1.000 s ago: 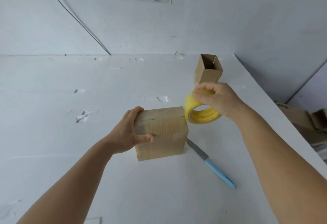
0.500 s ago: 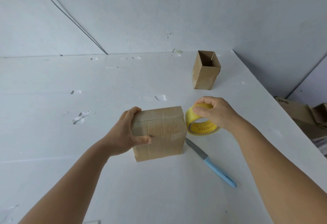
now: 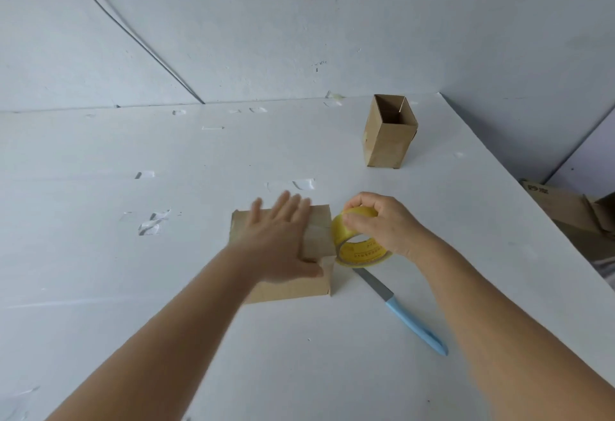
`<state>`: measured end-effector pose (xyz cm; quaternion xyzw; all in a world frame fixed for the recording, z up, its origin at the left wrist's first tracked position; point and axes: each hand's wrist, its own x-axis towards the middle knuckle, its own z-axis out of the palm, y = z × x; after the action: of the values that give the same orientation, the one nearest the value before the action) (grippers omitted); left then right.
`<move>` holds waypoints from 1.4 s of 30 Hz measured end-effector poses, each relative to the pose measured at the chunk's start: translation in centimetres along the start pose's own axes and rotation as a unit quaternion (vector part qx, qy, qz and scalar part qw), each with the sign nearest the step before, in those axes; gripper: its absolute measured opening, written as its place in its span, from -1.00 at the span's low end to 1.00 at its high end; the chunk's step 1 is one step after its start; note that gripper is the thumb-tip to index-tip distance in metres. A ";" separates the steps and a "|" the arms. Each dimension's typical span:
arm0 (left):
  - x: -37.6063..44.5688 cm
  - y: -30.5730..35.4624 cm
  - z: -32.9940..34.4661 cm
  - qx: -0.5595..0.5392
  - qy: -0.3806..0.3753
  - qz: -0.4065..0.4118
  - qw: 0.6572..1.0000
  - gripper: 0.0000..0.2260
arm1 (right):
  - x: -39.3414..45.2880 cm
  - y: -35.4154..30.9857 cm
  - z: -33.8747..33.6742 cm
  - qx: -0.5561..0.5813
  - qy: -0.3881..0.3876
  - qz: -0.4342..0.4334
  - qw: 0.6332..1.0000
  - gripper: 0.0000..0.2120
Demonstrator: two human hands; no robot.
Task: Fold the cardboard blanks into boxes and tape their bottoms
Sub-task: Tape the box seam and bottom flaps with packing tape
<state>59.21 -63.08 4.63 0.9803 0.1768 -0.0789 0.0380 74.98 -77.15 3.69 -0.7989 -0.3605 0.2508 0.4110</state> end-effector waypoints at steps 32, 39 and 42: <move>-0.6 -0.7 0.7 -0.037 0.014 0.040 0.998 -0.17 | -0.2 2.6 1.1 -0.128 -0.114 0.065 0.983 -0.79; 3.5 1.4 -3.4 -0.035 -0.103 0.081 0.991 -0.58 | -1.0 1.6 0.3 -0.153 -0.060 0.058 0.985 -0.86; 6.3 3.0 -4.1 -0.042 -0.188 0.098 0.976 -0.53 | -1.3 1.2 0.7 -0.168 -0.049 0.064 0.983 -0.87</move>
<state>66.65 -63.28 7.79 0.9582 0.0726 -0.2500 0.1188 74.16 -78.31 2.47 -0.8646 -0.3654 0.2513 0.2364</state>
